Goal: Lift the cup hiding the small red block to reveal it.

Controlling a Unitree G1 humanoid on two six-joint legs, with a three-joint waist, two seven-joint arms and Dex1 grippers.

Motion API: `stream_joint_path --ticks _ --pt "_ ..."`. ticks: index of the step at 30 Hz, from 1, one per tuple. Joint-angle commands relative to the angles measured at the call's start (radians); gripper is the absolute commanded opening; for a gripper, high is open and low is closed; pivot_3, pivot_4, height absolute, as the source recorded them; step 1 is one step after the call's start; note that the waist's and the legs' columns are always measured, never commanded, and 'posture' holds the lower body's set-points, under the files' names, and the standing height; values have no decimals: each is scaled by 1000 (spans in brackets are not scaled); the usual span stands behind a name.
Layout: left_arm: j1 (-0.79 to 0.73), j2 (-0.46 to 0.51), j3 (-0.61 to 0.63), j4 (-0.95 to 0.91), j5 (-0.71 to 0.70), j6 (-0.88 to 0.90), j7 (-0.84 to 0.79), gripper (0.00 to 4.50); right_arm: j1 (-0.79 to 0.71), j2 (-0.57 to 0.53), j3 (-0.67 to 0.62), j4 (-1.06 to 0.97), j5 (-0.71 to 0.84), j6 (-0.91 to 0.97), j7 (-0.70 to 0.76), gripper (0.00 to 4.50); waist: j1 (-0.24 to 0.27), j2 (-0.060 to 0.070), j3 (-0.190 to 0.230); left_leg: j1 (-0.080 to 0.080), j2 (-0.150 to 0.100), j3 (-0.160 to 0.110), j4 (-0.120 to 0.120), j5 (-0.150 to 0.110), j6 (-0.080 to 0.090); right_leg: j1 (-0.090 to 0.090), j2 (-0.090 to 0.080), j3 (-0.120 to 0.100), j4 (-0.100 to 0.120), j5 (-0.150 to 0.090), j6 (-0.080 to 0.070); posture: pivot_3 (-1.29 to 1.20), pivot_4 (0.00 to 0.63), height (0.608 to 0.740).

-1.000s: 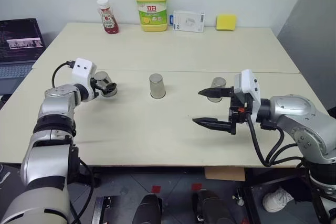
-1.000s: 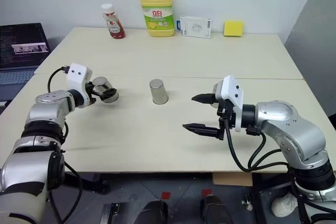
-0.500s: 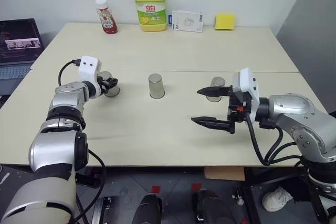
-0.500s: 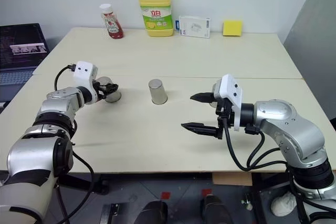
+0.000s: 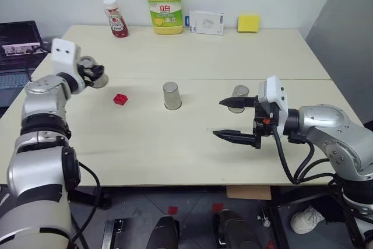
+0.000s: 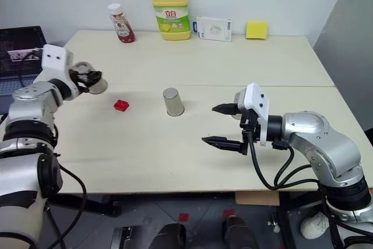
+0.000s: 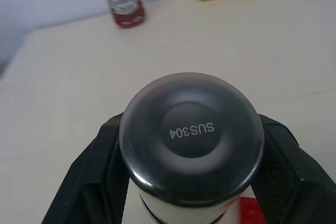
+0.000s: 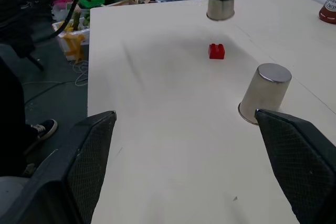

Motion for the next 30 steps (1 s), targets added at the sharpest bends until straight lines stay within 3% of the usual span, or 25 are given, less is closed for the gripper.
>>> stream_joint_path --ticks 1,12,20,30 --pt "26 4 35 25 -7 -8 79 2694 -29 7 -12 7 -4 -29 12 4500 2 0 0 0 0 0 0 0 0 0 0 0 0 0 0 0 150 740" --pt "26 -5 102 138 -43 46 153 2694 -52 19 -6 25 1 -25 20 4500 6 -1 0 -2 -1 0 2 0 0 0 0 -1 0 1 0 0 150 740" --pt "3 4 123 138 -56 73 154 4480 -40 18 -15 11 6 -17 11 4500 6 -1 0 -2 -1 0 2 0 0 0 0 -1 0 1 0 0 150 740" --pt "-33 61 80 20 -8 9 149 4480 -41 31 -35 2 34 -9 -1 4500 5 -2 0 -2 0 0 2 0 0 0 0 -1 0 1 0 0 150 740"
